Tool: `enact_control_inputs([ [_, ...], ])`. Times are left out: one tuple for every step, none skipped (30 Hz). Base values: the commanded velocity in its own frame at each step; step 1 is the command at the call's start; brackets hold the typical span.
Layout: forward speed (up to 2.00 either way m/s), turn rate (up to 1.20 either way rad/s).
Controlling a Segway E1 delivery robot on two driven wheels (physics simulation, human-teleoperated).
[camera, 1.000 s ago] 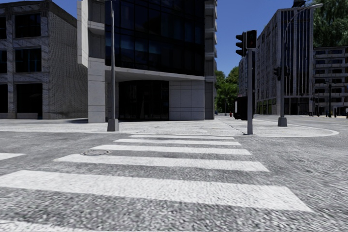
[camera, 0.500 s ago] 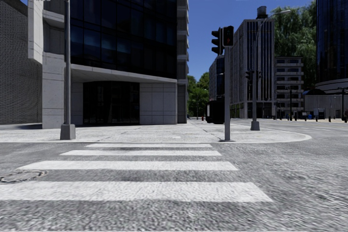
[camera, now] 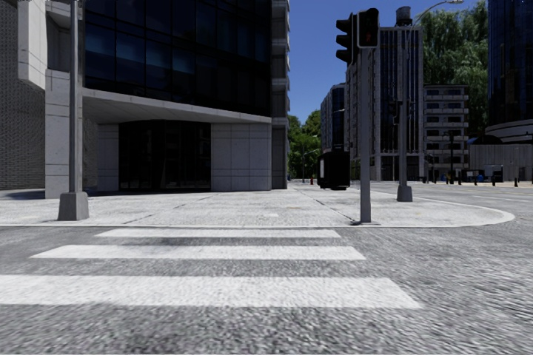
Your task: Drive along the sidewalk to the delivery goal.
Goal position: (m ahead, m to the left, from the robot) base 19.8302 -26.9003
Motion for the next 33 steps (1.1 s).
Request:
enact_control_inputs([
  [2.00,0.00],
  [2.00,0.00],
  [2.00,0.00],
  [2.00,0.00],
  [2.00,0.00],
  [2.00,0.00],
  [2.00,0.00],
  [2.00,0.00],
  [2.00,0.00],
  [2.00,0.00],
  [2.00,0.00],
  [2.00,0.00],
  [2.00,0.00],
  [2.00,0.00],
  [2.00,0.00],
  [2.00,0.00],
  [2.00,0.00],
  [2.00,0.00],
  [2.00,0.00],
  [2.00,0.00],
  [2.00,0.00],
  [2.00,0.00],
  [2.00,0.00],
  [2.00,0.00],
  [2.00,0.00],
  [2.00,0.00],
  [2.00,0.00],
  [2.00,0.00],
  [2.00,0.00],
  [2.00,0.00],
  [2.00,0.00],
  [2.00,0.00],
  [2.00,0.00],
])
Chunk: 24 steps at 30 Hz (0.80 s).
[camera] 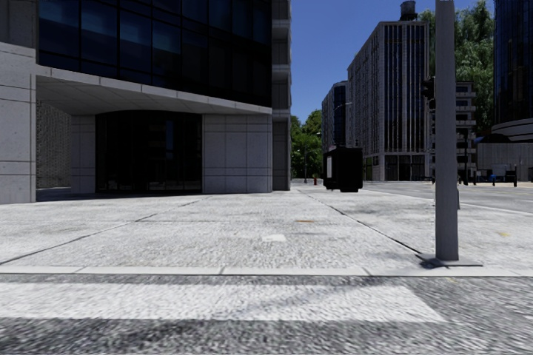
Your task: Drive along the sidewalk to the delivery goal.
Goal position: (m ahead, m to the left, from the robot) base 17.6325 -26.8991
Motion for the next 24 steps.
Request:
enact_control_inputs([
  [2.00,0.00],
  [2.00,0.00],
  [2.00,0.00],
  [2.00,0.00],
  [2.00,0.00],
  [2.00,0.00],
  [2.00,0.00],
  [2.00,0.00],
  [2.00,0.00],
  [2.00,0.00],
  [2.00,0.00],
  [2.00,-0.02],
  [2.00,-0.08],
  [2.00,-0.10],
  [2.00,-0.13],
  [2.00,-0.13],
  [2.00,-0.22],
  [2.00,-0.28],
  [2.00,-0.31],
  [2.00,-0.32],
  [2.00,-0.32],
  [2.00,-0.32],
  [2.00,-0.32],
  [2.00,-0.32],
])
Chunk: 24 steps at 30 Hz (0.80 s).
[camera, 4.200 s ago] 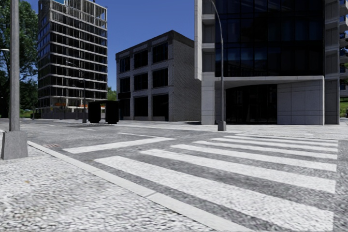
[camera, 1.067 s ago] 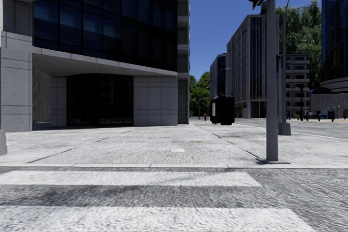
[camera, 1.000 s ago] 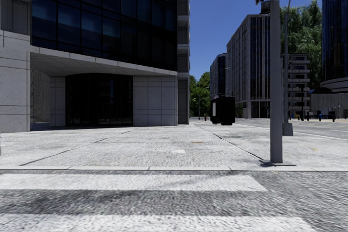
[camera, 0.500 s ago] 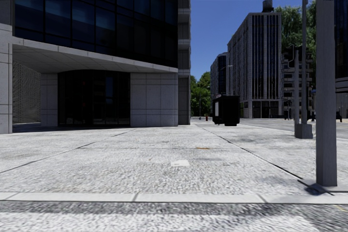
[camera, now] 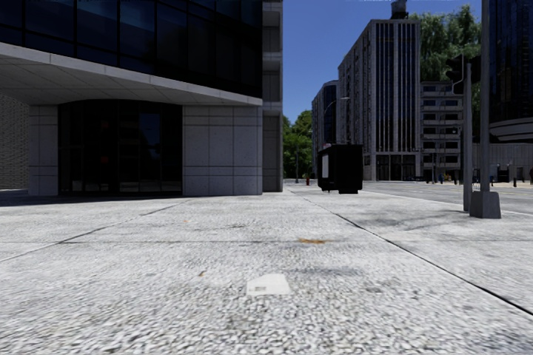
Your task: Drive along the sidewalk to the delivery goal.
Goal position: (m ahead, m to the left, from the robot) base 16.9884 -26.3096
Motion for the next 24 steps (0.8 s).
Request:
enact_control_inputs([
  [2.00,-0.32],
  [2.00,-0.32],
  [1.89,-0.32],
  [1.59,-0.32],
  [1.46,-0.32],
  [1.43,-0.32],
  [1.43,-0.32],
  [1.42,-0.32],
  [1.42,-0.32],
  [1.39,-0.32],
  [1.36,-0.32],
  [1.36,-0.32],
  [1.36,-0.32],
  [1.36,-0.32],
  [1.36,-0.32],
  [1.36,-0.32],
  [1.36,-0.31],
  [1.36,-0.31],
  [1.36,-0.30],
  [1.36,-0.30],
  [1.36,-0.29],
  [1.36,-0.29],
  [1.36,-0.26],
  [1.36,-0.23],
])
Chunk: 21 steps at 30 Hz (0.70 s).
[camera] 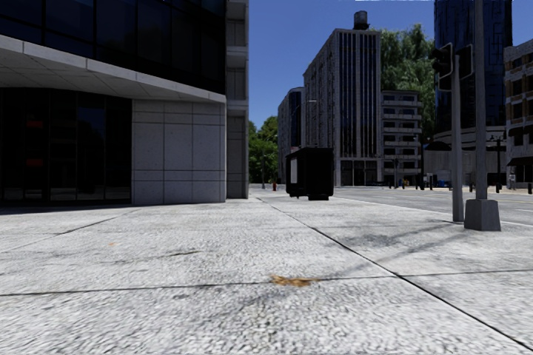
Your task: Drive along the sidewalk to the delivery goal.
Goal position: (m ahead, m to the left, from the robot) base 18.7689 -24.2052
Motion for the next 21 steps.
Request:
enact_control_inputs([
  [1.36,-0.19],
  [1.36,-0.11],
  [1.36,0.00],
  [1.36,0.00],
  [1.36,0.00],
  [1.36,0.00],
  [1.37,0.00],
  [1.54,0.00],
  [1.54,0.00],
  [2.00,0.00],
  [2.00,0.00],
  [2.00,0.00],
  [2.00,0.00],
  [2.00,0.00],
  [2.00,0.00],
  [2.00,0.00],
  [2.00,-0.06],
  [2.00,-0.06],
  [2.00,-0.19],
  [2.00,-0.25],
  [2.00,-0.27],
])
